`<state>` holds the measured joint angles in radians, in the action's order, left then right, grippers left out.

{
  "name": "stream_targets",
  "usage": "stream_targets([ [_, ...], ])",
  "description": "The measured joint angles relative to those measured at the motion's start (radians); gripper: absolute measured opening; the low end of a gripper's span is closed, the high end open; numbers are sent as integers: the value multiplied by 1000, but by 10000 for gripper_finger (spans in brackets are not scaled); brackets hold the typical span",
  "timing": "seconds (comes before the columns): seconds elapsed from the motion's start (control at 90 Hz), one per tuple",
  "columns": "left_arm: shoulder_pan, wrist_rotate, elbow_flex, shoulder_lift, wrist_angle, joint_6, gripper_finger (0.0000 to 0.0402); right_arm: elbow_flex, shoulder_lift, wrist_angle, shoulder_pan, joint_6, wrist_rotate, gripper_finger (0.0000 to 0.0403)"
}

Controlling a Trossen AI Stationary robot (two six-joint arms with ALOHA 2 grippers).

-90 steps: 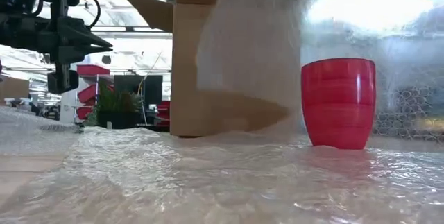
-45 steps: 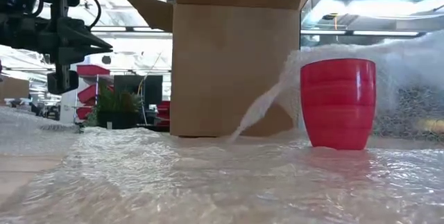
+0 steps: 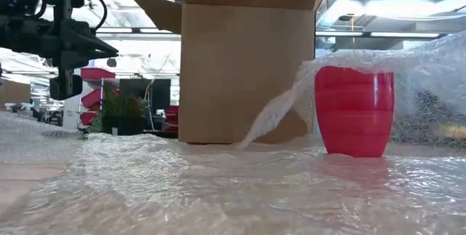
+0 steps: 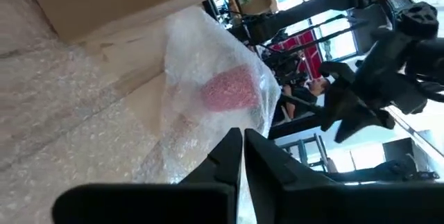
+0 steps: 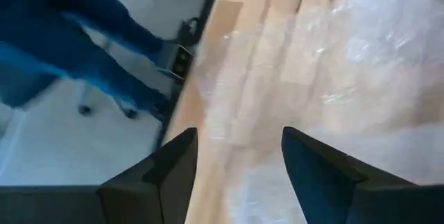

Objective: Wrap mug
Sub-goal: Wrap the red mug with bubble wrap

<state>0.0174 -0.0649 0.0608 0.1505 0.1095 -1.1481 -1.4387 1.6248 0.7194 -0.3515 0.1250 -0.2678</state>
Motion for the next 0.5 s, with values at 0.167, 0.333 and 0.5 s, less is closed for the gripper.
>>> stream_targets([
  [0.167, 0, 1, 0, 0, 2, -3, 0, 0, 67, 6, 8, -215, 42, 213],
  [0.333, 0, 1, 0, 0, 4, -8, 0, 0, 148, 14, 31, -273, 57, 255],
  [0.5, 0, 1, 0, 0, 4, -18, 0, 0, 210, 59, 22, -311, 168, 275],
])
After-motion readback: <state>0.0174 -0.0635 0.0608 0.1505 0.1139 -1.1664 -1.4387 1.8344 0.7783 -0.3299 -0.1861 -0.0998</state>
